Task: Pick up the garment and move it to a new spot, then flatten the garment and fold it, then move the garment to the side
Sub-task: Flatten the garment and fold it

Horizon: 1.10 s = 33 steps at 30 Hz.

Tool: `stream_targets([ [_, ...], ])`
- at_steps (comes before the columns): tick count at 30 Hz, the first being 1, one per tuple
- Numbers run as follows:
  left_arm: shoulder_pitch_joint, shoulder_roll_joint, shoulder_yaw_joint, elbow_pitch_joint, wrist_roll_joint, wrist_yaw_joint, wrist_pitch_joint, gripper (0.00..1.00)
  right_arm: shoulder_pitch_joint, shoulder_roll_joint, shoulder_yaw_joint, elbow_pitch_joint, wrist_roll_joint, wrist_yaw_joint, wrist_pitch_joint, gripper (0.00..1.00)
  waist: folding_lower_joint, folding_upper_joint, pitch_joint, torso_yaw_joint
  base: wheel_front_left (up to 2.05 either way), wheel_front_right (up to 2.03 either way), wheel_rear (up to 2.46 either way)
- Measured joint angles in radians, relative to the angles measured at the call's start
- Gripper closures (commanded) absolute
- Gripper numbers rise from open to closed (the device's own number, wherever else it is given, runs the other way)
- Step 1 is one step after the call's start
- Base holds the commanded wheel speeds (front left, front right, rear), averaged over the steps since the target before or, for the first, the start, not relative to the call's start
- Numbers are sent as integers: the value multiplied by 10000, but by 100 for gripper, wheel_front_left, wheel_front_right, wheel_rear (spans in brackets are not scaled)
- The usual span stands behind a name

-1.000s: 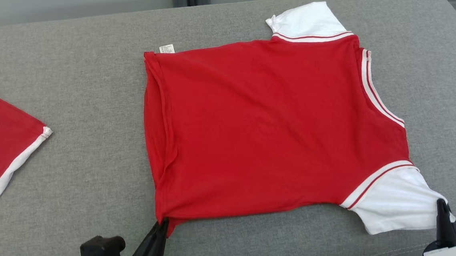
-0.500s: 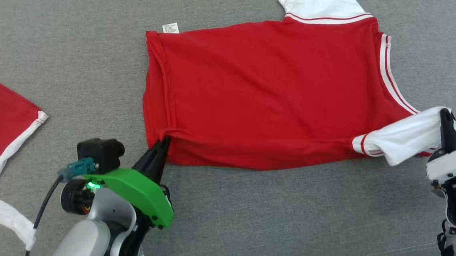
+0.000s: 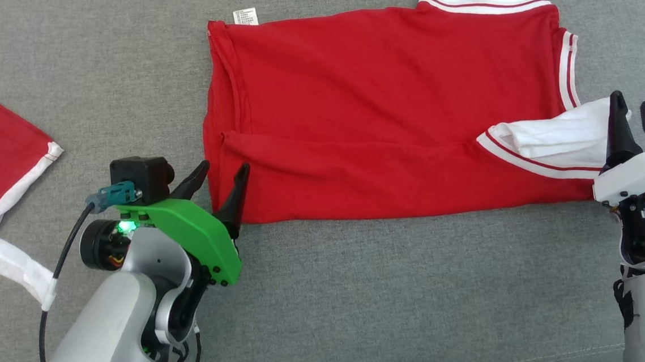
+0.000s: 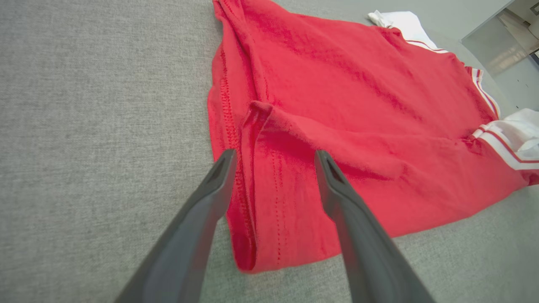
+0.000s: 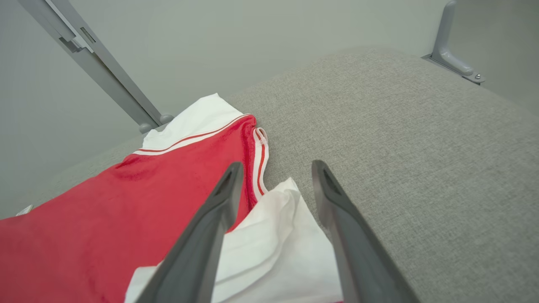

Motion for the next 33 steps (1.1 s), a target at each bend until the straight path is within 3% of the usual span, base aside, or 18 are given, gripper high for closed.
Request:
stream_targets([
  [5,855,100,92,-610,-130,130,-163,0,579,-468,178,-449,194,0,-301,0,0,0,-195,-46,0,0,0],
  [12,1285,197,-96,-656,-155,213,0,0,1955,-1315,777,-700,-230,0,566,0,0,0,70,-66,0,0,0],
  [20,896,69,-238,-163,-420,-153,163,0,1913,-1392,1246,-418,-4,8,1294,0,0,0,539,-22,0,0,0],
  [21,849,21,-240,-67,-539,-201,174,22,1870,-1417,1246,-347,-2,8,1296,0,0,0,570,-9,0,0,0],
  [22,781,15,-272,23,-566,-288,209,50,1815,-1452,1256,-270,-2,10,1321,17,0,0,580,9,0,0,0],
  [23,737,13,-291,86,-566,-339,211,67,1747,-1475,1269,-209,12,12,1354,58,0,0,579,21,0,0,0],
  [24,702,-6,-309,167,-629,-435,209,100,1679,-1509,1289,-128,69,12,1383,74,0,0,569,31,0,0,0],
  [25,663,-13,-360,238,-663,-545,217,100,1621,-1551,1352,-42,125,12,1383,100,0,0,549,39,0,0,0],
  [33,1358,138,-481,-82,-974,-796,251,100,1808,-2351,1735,257,830,23,1574,100,0,0,32,91,0,0,0],
])
